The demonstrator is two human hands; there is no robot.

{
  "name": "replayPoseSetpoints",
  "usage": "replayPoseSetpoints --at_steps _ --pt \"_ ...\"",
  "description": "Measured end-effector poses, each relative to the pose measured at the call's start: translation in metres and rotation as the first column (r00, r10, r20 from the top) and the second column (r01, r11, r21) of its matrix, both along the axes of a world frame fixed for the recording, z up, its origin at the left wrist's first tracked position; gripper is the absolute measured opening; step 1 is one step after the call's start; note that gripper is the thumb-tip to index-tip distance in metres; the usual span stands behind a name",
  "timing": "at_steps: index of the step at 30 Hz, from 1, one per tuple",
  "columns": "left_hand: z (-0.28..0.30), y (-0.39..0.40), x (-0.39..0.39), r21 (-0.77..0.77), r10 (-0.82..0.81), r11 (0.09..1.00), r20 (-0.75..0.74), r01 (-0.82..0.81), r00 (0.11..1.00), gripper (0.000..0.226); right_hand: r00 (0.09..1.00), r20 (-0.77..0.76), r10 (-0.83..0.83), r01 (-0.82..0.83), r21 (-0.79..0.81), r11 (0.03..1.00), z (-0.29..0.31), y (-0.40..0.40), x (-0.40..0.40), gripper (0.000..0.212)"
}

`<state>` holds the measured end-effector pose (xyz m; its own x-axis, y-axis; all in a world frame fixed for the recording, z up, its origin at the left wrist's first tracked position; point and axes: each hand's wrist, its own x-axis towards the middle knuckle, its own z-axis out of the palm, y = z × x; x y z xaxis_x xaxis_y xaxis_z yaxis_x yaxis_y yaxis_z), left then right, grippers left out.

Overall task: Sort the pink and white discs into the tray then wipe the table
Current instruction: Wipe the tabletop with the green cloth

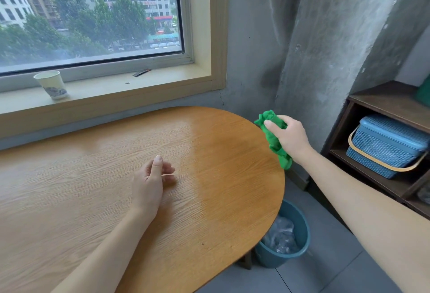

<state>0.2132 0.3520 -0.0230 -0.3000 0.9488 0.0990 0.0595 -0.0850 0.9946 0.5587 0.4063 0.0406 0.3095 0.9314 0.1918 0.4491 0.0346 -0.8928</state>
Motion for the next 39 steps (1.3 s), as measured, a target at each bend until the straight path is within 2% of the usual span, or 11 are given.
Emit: replayPoseSetpoints --at_steps 2,5,12,14,15,17,19,21,28,35,39 --pt "0.001 -0.001 0.001 -0.007 0.004 1.000 0.019 -0.004 1.000 0.043 0.963 -0.246 0.107 -0.102 0.036 0.994 0.013 -0.006 -0.016 0.027" --pt "0.003 -0.001 0.002 -0.015 0.016 1.000 0.045 -0.015 0.999 0.043 0.866 -0.452 0.213 -0.220 0.038 0.975 0.024 -0.017 -0.046 0.030" --pt "0.002 0.002 -0.005 -0.047 0.080 0.996 0.238 -0.070 0.968 0.040 0.618 -0.719 0.318 -0.587 -0.152 0.795 0.000 -0.057 -0.122 0.050" --pt "0.003 0.003 -0.006 -0.049 0.087 0.996 0.264 -0.076 0.960 0.040 0.605 -0.717 0.346 -0.635 -0.172 0.753 -0.011 -0.065 -0.134 0.050" --pt "0.002 0.003 -0.006 -0.047 0.088 0.996 0.267 -0.078 0.960 0.039 0.664 -0.637 0.392 -0.630 -0.193 0.752 -0.014 -0.067 -0.137 0.048" --pt "0.002 0.003 -0.007 -0.043 0.088 0.996 0.265 -0.080 0.960 0.039 0.809 -0.251 0.532 -0.585 -0.242 0.774 -0.017 -0.069 -0.138 0.042" --pt "0.002 0.003 -0.008 -0.046 0.080 0.996 0.253 -0.071 0.964 0.039 0.788 0.146 0.598 -0.546 -0.282 0.788 -0.021 -0.067 -0.132 0.039" --pt "0.001 0.003 -0.008 -0.049 0.070 0.997 0.235 -0.060 0.970 0.039 0.731 0.348 0.587 -0.520 -0.272 0.810 -0.025 -0.065 -0.126 0.038" --pt "0.000 0.002 -0.008 -0.050 0.065 0.997 0.188 -0.057 0.980 0.040 0.604 0.608 0.516 -0.528 -0.179 0.830 -0.043 -0.079 -0.136 0.047" --pt "-0.003 0.005 -0.009 -0.031 0.062 0.998 0.181 -0.057 0.982 0.040 0.383 0.691 0.613 -0.777 -0.119 0.619 -0.057 -0.091 -0.151 0.049" --pt "-0.006 0.007 -0.010 -0.024 0.061 0.998 0.204 -0.057 0.977 0.040 0.411 0.737 0.536 -0.713 -0.107 0.693 -0.062 -0.067 -0.168 0.048"
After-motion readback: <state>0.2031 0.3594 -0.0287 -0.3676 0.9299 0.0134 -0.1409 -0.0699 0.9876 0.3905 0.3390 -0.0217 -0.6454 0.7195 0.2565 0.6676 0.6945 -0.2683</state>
